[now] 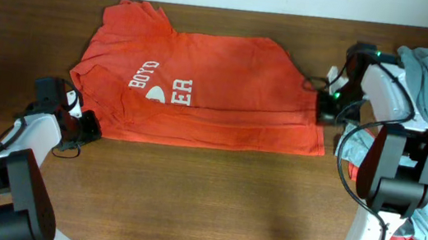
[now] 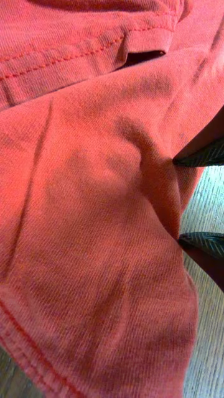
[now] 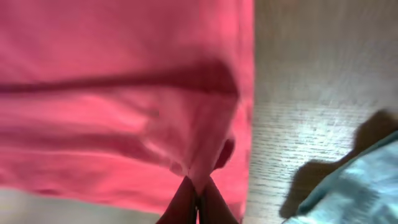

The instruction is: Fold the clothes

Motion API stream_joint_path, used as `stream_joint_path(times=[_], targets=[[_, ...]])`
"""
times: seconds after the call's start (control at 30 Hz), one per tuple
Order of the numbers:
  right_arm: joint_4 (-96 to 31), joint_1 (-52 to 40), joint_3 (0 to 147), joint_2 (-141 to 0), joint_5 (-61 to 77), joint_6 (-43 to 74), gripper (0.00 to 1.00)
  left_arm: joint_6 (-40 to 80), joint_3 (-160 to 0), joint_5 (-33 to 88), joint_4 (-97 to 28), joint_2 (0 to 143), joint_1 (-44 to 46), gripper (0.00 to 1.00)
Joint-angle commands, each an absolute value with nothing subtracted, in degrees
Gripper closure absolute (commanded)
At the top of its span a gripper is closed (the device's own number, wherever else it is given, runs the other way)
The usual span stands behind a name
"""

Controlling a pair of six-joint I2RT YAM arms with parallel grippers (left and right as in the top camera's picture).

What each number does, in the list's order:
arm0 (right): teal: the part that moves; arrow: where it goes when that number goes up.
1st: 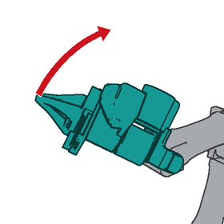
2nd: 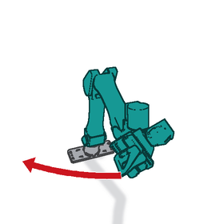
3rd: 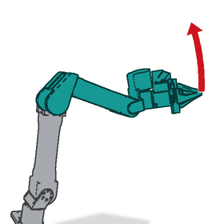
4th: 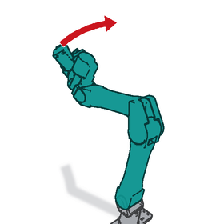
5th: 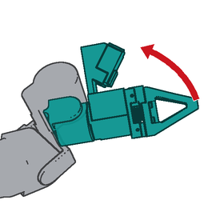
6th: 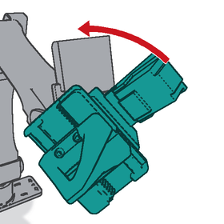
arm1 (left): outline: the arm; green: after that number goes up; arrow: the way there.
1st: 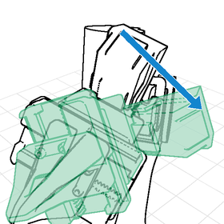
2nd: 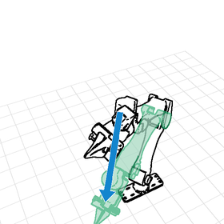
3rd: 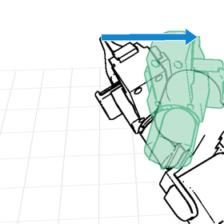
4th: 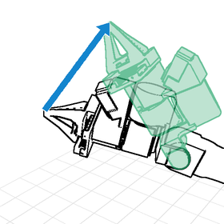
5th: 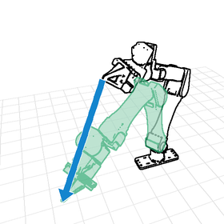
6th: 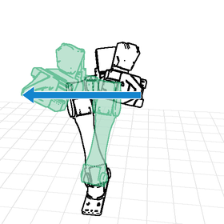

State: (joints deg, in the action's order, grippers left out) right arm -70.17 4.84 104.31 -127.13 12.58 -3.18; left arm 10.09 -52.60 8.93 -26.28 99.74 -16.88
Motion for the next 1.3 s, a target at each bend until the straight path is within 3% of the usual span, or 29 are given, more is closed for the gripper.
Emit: stream_joint_path(times=[0.0, 0.63, 0.9, 1.0, 1.27], targets=[[-70.26, 4.89, 109.91, -125.32, 18.57, -4.23, 0.96, 9.34, -52.31, 7.25, -26.65, 99.42, -16.93, 0.65], [-62.08, 4.89, 110.06, -126.50, 12.43, 3.22, 0.87, 9.34, -52.31, 7.25, -27.68, 99.42, -16.93, 0.65], [-74.19, -1.10, 110.06, -126.48, 18.61, -26.15, 0.82, 9.34, -52.31, 7.25, -27.68, 99.42, -16.93, 0.65], [-73.80, -6.42, 110.06, -126.48, 16.14, -31.38, 0.72, 9.34, -52.31, 7.27, -27.75, 99.42, -16.93, 0.65], [-69.56, -19.29, 109.78, -126.72, 11.14, -38.46, 0.67, 9.34, -52.31, 7.25, -28.16, 99.42, -16.93, 0.65]])
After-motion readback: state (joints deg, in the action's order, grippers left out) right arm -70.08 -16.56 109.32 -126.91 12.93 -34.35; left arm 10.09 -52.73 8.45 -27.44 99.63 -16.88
